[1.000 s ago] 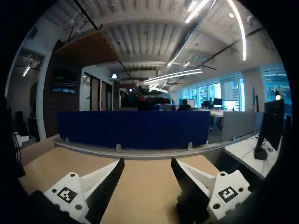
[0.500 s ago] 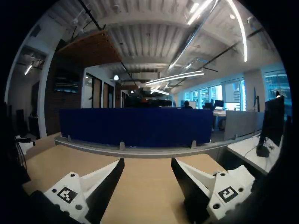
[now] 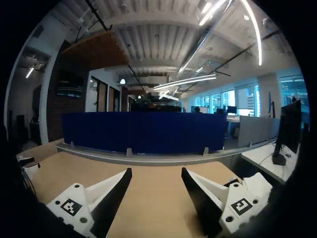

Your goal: Fold towel

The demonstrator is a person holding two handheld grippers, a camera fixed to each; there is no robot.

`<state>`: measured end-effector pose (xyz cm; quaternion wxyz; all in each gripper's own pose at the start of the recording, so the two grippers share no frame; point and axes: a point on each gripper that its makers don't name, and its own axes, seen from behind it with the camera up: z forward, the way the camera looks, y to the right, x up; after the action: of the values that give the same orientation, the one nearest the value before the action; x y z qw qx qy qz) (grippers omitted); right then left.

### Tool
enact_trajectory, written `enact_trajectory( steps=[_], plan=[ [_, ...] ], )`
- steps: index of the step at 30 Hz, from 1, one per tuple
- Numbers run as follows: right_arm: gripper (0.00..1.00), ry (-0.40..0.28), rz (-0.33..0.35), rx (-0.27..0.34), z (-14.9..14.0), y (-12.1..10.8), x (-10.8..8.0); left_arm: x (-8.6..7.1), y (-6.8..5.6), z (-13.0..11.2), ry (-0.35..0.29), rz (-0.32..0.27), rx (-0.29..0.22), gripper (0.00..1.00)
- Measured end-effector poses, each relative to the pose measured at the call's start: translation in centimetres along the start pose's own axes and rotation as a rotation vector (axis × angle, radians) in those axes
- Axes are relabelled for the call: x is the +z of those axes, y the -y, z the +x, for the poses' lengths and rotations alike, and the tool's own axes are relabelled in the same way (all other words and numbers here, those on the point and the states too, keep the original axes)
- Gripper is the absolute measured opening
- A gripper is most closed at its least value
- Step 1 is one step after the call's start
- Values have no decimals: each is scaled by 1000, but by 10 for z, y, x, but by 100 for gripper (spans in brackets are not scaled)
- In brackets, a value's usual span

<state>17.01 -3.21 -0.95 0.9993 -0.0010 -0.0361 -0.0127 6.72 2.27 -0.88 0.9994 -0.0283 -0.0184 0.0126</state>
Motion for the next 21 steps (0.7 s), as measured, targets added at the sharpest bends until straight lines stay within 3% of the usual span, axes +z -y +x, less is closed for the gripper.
enact_trajectory(
  steps=[21],
  plan=[
    [97,1,-15,-42,-34,-1,12,11,12,-59,-31,25,-23,93]
  ],
)
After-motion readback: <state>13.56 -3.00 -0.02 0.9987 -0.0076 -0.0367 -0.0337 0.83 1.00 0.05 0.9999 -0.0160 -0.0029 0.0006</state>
